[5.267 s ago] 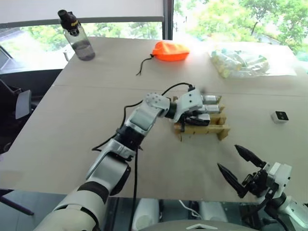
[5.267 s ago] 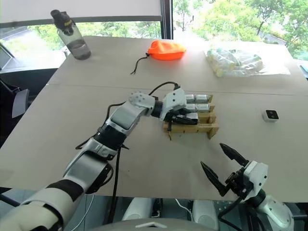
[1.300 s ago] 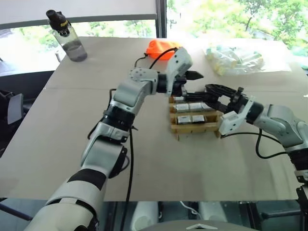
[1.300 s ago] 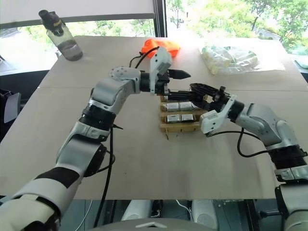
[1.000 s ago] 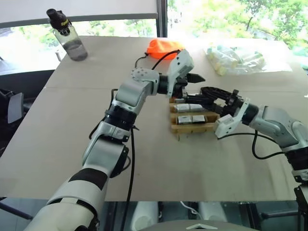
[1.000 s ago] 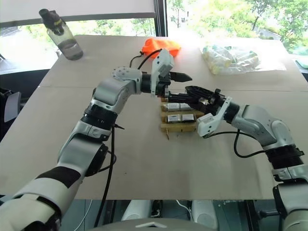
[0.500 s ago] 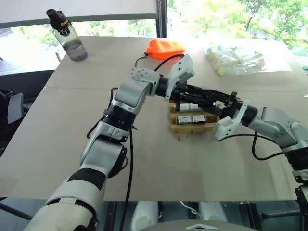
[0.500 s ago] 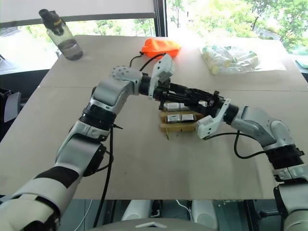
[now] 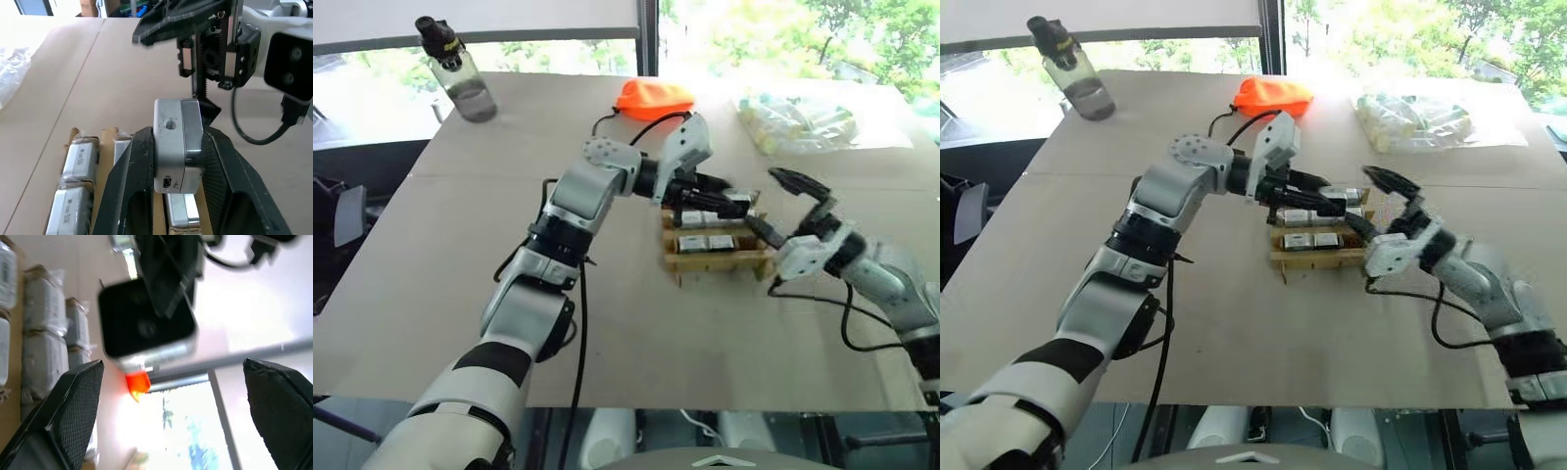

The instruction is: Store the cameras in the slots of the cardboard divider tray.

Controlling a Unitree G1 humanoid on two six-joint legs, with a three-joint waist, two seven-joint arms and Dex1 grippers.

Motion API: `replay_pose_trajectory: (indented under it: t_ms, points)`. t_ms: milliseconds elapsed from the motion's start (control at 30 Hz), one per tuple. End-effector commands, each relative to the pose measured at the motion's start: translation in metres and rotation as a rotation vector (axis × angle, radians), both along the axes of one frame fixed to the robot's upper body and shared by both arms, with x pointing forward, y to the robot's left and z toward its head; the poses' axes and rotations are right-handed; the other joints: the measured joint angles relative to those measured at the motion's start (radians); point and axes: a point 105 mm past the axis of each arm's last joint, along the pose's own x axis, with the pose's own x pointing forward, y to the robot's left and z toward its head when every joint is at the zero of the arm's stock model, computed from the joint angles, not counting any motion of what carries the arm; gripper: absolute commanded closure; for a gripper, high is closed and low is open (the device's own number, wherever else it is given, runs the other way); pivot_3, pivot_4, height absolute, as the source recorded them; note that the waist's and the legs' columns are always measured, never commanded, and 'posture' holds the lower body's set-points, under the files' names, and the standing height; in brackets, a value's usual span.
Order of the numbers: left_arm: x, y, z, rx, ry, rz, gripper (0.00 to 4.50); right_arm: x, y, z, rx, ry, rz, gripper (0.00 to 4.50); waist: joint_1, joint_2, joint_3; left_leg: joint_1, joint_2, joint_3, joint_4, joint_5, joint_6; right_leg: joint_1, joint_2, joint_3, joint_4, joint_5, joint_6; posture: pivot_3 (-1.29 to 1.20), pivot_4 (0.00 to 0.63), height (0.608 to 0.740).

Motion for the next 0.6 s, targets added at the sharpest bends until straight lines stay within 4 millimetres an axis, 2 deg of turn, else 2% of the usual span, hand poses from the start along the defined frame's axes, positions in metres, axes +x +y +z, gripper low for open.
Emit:
replay_pose_trajectory:
  t_ms: [33, 167, 267, 300, 400, 600]
  points:
    - [-0.002, -0.006, 0.016, -0.045, -0.064, -0.004, 3.75, -0.011, -0.038, 0.006, 0.374, 0.223, -0.057, 0.0, 0.003, 0.001, 0.0, 0.0, 0.0, 0.0, 0.0, 0.0, 0.0, 0.0, 0.0, -0.001, -0.001, 0.0, 0.0, 0.0, 0.15, 0.726]
    - [-0.002, -0.012, 0.014, -0.052, -0.076, 0.011, 3.75, -0.054, -0.052, -0.032, 0.562, 0.618, -0.028, 0.0, 0.006, 0.001, 0.0, 0.0, 0.0, -0.005, 0.0, 0.0, 0.0, 0.003, 0.0, -0.004, -0.002, 0.0, 0.0, 0.0, 0.15, 0.726]
    - [-0.005, -0.018, 0.009, -0.045, -0.074, 0.002, 3.75, -0.082, -0.057, -0.053, 0.696, 0.808, -0.035, 0.0, 0.005, 0.001, 0.0, 0.001, 0.0, -0.011, 0.0, 0.0, 0.0, 0.004, 0.0, -0.004, -0.002, 0.0, 0.0, 0.0, 0.15, 0.726]
    - [-0.007, -0.02, 0.006, -0.044, -0.069, -0.004, 3.75, -0.092, -0.054, -0.056, 0.737, 0.856, 0.02, 0.0, 0.001, 0.0, 0.0, 0.001, 0.0, -0.011, 0.0, 0.0, 0.001, 0.004, 0.0, -0.004, -0.002, 0.0, 0.0, 0.0, 0.15, 0.726]
    - [-0.011, -0.028, -0.002, -0.053, -0.047, -0.017, 3.75, -0.11, -0.055, -0.063, 0.761, 0.902, 0.082, 0.0, -0.001, 0.001, 0.0, 0.003, 0.0, -0.01, 0.0, 0.0, 0.001, 0.005, 0.001, -0.002, -0.001, 0.0, 0.0, 0.0, 0.15, 0.726]
    - [-0.02, -0.039, -0.018, -0.058, -0.019, -0.024, 3.75, -0.125, -0.056, -0.07, 0.762, 0.909, 0.167, 0.0, 0.002, 0.001, 0.0, 0.002, 0.0, -0.011, 0.001, 0.0, 0.001, 0.005, 0.001, -0.002, -0.001, 0.0, 0.0, 0.0, 0.15, 0.726]
